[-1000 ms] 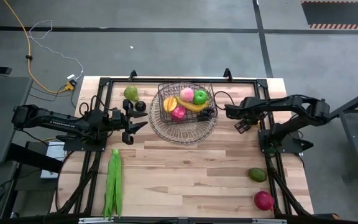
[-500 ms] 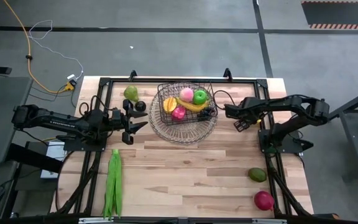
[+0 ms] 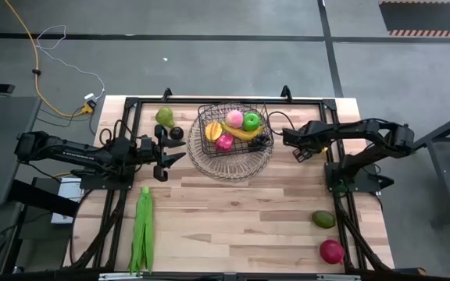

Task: Build produce basket
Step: Put the lemon into the wire basket

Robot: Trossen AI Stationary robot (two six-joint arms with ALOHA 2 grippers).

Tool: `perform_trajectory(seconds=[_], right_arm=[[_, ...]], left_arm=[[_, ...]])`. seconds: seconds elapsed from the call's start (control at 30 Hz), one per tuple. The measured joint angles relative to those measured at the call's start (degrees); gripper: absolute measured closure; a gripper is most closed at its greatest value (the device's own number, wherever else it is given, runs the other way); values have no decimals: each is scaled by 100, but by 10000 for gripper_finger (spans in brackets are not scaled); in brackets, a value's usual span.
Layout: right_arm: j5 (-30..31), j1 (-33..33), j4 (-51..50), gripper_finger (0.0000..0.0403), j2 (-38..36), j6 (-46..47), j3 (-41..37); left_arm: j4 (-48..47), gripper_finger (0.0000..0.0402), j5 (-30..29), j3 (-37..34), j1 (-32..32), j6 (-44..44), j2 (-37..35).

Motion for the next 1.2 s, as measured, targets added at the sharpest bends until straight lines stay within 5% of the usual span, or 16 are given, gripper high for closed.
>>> perform_trajectory(seconds=[1.03, 1.2], right_arm=[[-164, -62, -164, 241, 7, 160, -13], [-118, -37, -214, 281, 7, 225, 28]], left_arm=[[1, 243, 0, 0, -2, 86, 0], [1, 243, 0, 0, -1, 87, 0]])
